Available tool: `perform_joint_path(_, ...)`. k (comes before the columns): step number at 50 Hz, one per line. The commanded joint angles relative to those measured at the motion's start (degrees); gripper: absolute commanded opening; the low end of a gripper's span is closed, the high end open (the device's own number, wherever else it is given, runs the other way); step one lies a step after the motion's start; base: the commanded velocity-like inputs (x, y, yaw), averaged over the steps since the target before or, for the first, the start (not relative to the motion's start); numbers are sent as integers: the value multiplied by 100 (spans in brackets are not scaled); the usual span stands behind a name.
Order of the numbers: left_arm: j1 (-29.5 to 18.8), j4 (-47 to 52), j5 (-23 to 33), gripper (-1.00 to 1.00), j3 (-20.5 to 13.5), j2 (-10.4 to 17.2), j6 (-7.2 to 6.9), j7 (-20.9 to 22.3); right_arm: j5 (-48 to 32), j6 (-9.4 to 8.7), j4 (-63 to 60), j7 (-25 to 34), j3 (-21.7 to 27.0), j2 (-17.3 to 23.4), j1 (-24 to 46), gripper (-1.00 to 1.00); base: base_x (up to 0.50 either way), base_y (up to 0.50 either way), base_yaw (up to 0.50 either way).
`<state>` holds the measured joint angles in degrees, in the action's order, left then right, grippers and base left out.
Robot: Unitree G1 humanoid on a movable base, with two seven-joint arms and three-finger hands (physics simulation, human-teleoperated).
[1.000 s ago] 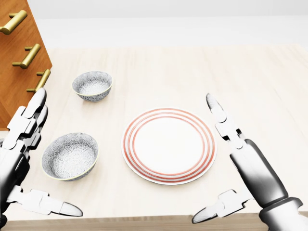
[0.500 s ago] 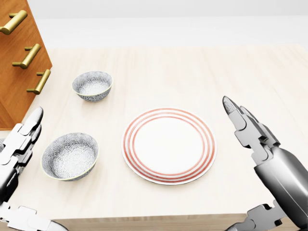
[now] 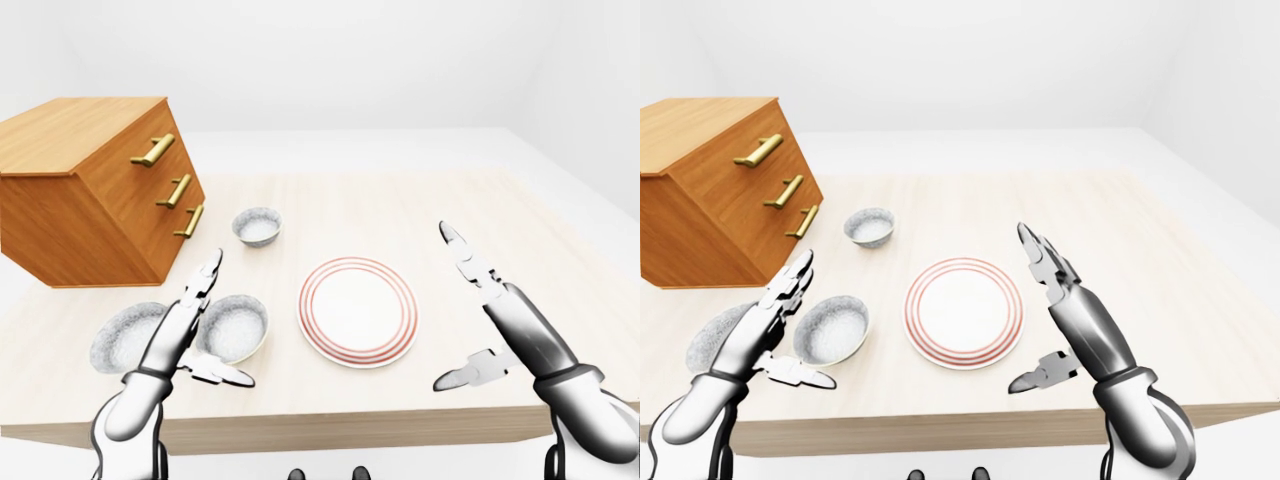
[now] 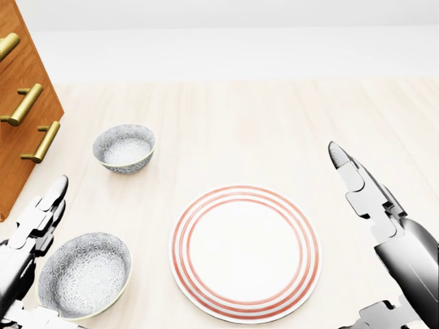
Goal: Put the bowl in the middle on the plate.
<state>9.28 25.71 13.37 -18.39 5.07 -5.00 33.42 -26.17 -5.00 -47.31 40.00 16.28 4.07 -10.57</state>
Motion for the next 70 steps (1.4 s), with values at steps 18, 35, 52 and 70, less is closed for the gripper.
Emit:
perform_joint_path(18,138,421,85,100,154,-127,0,49,32,0,172,0,-70,-164,15,100,7,0,0)
perform_joint_path(35,-237,463,593,100,297,130,0,-81,2070,0,2102,-2646,-447,-717,-919,100,0,0,0)
perform_joint_path(52,-323,483,1479,100,153,213,0,285,2107,0,2185,-2726,-519,-629,-903,100,0,0,0)
perform_joint_path(70,-238,-195,1946,100,121,318,421,51,2123,0,2156,-2726,-531,-629,-922,100,0,0,0)
